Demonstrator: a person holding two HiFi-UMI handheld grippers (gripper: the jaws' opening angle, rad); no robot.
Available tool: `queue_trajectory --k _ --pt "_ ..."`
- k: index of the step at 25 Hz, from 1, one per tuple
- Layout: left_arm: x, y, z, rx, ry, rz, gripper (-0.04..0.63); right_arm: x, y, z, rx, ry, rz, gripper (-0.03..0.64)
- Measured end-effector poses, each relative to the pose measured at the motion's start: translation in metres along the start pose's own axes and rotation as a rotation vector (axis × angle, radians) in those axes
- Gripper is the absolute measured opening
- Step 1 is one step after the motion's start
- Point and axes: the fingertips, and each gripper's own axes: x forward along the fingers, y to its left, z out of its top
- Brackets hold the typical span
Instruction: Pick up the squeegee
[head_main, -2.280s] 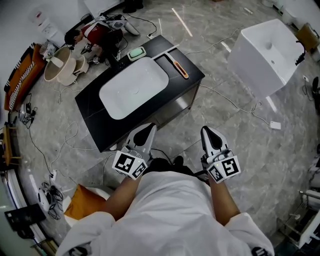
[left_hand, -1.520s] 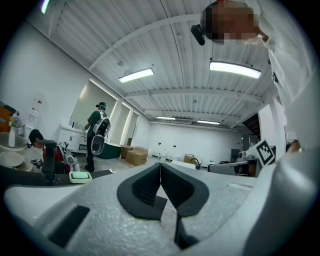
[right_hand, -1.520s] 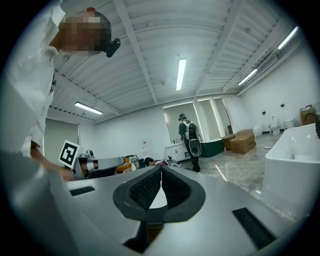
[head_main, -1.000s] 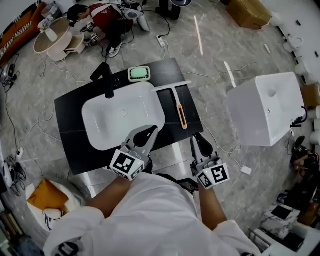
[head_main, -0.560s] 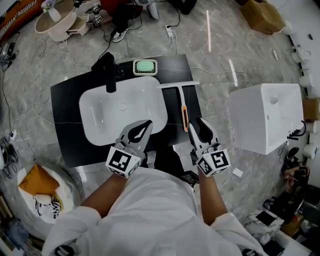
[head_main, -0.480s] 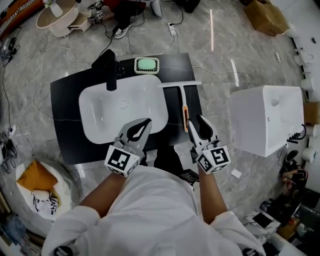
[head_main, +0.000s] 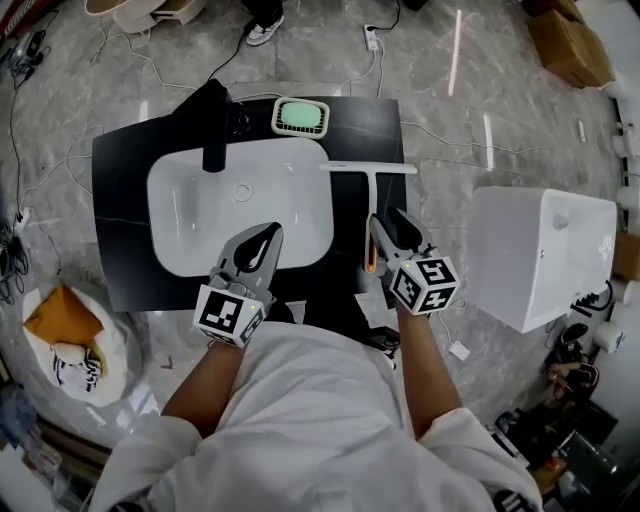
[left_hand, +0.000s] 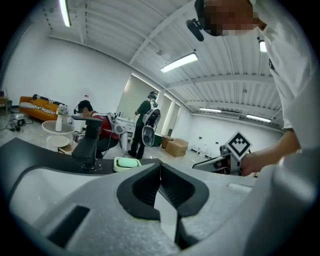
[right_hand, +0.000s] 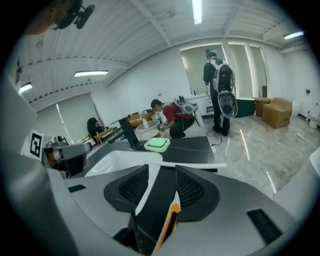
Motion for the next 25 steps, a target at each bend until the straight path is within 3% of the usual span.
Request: queue_trajectory --k 10,25 --pt "0.025 0.01 -0.015 -0.078 -0.017 0.083 0.017 0.05 -0.045 -0.035 0.051 0.165 0.003 0.146" --pt "0.042 -0.006 -0.034 -0.125 -0.001 0.042 0.017 0.08 -0.056 -0.062 0.075 0.318 0.002 0.146"
